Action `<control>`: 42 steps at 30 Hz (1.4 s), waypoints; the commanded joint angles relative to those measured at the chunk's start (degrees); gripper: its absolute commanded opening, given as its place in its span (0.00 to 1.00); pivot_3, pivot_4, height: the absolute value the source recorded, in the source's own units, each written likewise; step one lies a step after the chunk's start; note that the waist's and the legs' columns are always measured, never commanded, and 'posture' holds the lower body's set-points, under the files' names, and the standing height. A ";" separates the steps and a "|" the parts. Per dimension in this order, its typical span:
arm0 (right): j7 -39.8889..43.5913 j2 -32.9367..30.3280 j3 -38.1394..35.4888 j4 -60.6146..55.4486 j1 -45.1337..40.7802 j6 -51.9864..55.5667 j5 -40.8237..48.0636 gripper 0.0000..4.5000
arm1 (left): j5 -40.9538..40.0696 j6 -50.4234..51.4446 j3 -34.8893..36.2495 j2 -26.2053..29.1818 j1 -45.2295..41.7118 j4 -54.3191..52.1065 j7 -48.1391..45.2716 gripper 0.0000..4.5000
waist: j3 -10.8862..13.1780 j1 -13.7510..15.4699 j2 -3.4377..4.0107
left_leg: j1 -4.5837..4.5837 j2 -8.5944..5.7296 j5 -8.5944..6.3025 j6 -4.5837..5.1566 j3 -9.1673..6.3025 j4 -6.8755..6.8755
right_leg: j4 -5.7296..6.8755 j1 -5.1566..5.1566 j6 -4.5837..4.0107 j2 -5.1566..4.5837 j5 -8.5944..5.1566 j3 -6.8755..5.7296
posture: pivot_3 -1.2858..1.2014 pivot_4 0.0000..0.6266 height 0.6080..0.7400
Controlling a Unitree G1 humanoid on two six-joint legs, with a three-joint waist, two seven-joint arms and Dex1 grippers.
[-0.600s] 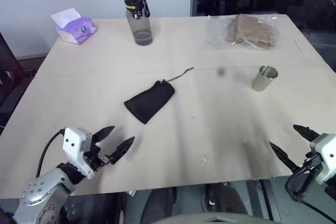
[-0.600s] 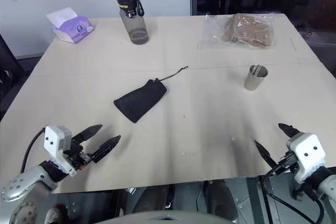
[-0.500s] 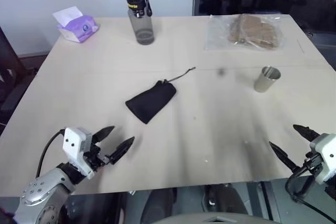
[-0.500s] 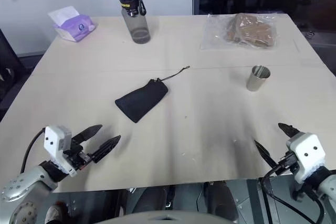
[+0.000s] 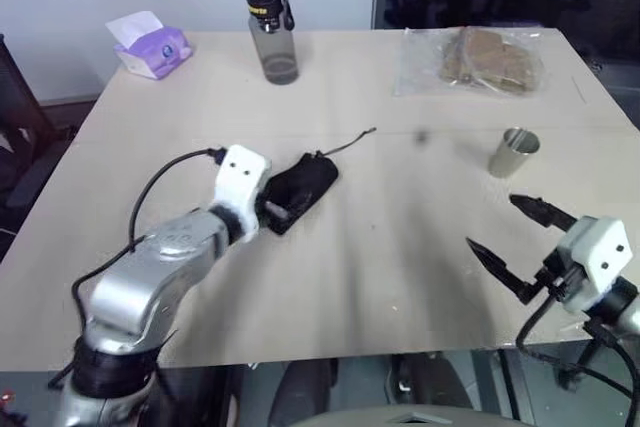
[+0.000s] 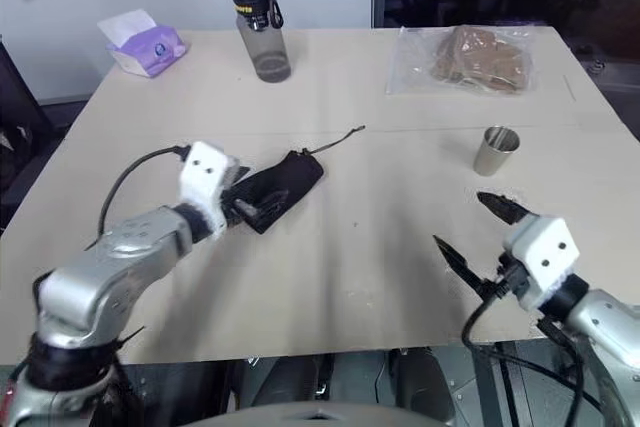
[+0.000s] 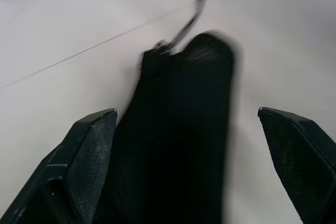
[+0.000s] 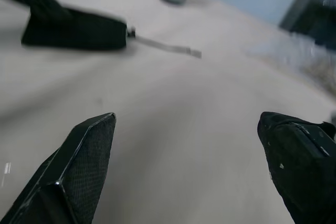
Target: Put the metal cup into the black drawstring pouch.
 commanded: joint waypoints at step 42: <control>-5.69 -0.97 7.52 -4.06 -5.74 3.95 0.22 1.00 | 20.54 22.12 -2.60 -7.97 -17.78 1.40 -10.05 0.56 | 0.09 -0.14 -0.11 | -0.31 -0.40 -0.38 0.62 -0.58 0.46 | -0.03 0.13 0.41 -0.29 -0.19 -0.04 | 0.52 0.24 1.00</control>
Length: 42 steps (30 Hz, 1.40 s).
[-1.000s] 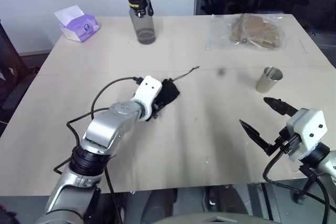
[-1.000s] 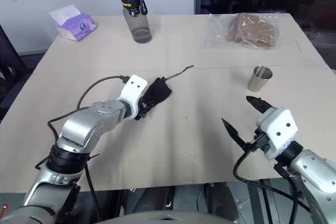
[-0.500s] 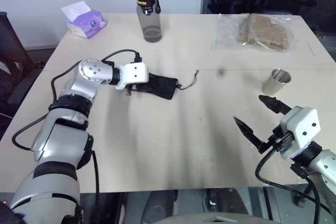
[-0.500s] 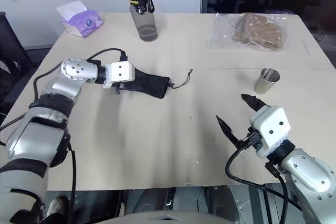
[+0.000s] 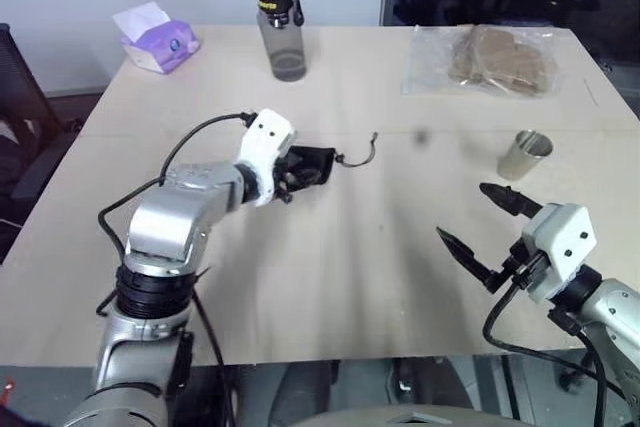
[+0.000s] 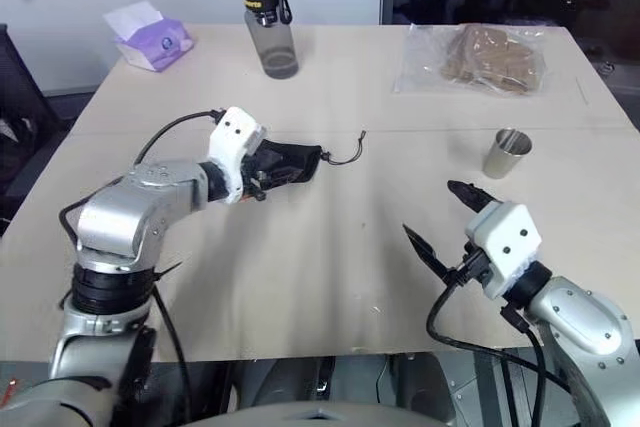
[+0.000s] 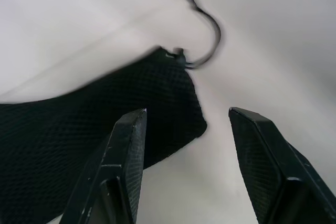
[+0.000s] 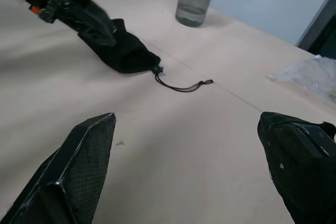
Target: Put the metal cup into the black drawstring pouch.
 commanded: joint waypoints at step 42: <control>-2.03 -0.83 -1.51 -3.77 -0.56 2.16 1.39 1.00 | 12.92 -2.69 -5.23 -20.89 -12.01 17.75 25.15 0.32 | -0.01 -0.30 0.00 | 0.26 -0.05 0.11 -0.20 0.24 -0.18 | 0.26 -0.01 -0.03 -0.01 -0.01 0.23 | 0.52 0.24 1.00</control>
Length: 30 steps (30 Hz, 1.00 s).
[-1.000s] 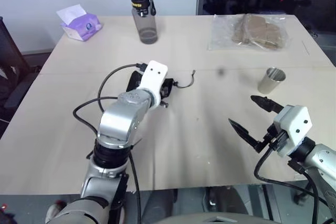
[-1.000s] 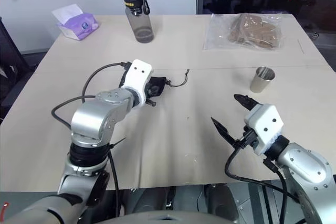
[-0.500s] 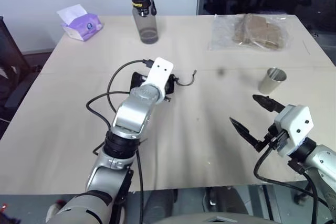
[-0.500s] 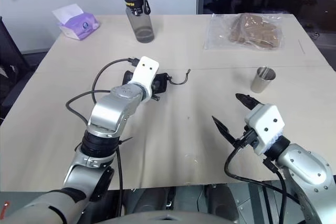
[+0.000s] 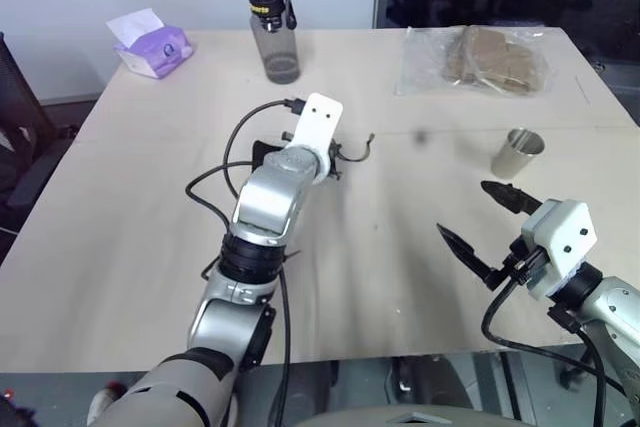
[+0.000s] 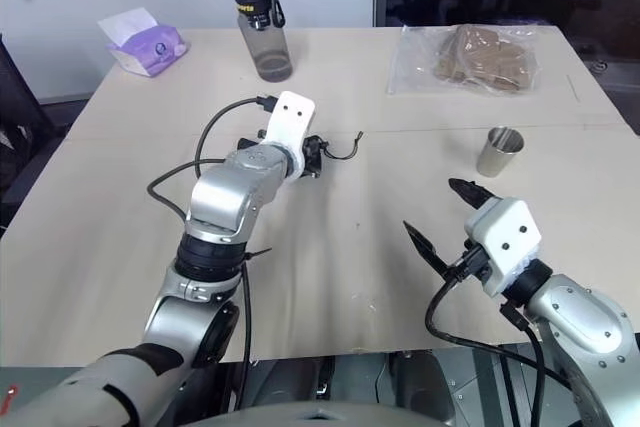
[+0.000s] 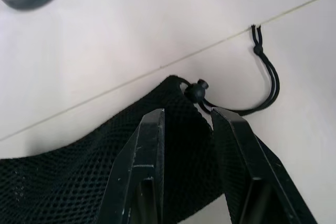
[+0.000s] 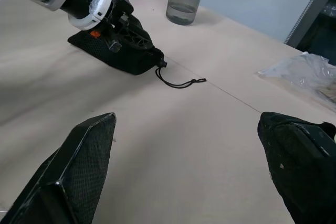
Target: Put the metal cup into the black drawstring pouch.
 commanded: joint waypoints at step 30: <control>-1.18 0.07 0.86 -0.73 -3.47 0.41 0.25 1.00 | -3.96 -27.76 -6.07 19.82 5.28 -1.91 -29.08 0.01 | 0.02 -0.85 0.03 | 0.04 0.09 0.19 -0.35 0.29 -0.21 | 0.20 -0.31 -0.03 0.01 0.00 0.32 | 0.52 0.24 1.00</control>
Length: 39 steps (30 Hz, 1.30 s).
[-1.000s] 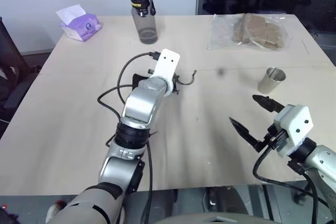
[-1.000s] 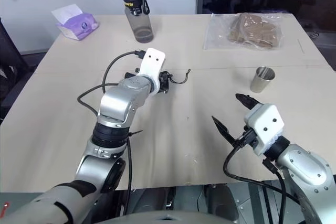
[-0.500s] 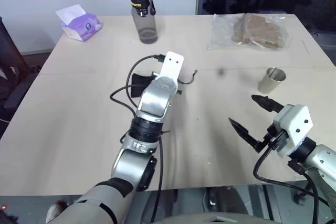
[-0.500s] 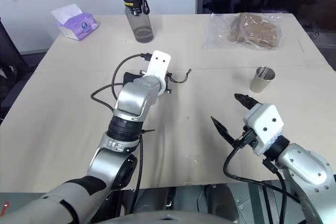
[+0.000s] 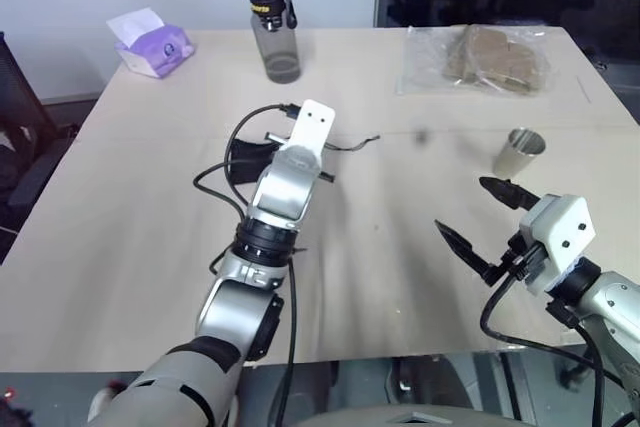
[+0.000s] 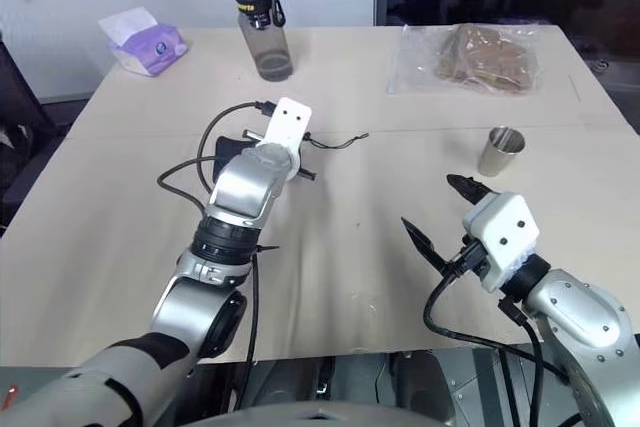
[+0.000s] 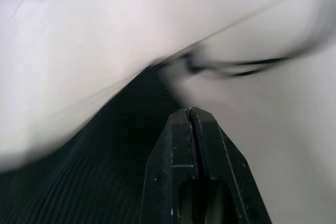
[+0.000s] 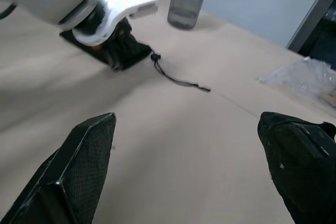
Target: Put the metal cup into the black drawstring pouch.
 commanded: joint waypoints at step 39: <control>-1.05 1.95 0.44 -1.42 2.81 -3.46 -4.01 1.00 | -4.04 -76.59 0.57 15.52 -17.51 55.47 -65.24 0.02 | -0.06 1.38 -0.01 | -0.21 -0.14 -0.11 0.24 0.01 0.20 | -0.04 0.09 -0.04 -0.04 -0.02 -0.35 | 0.52 0.24 1.00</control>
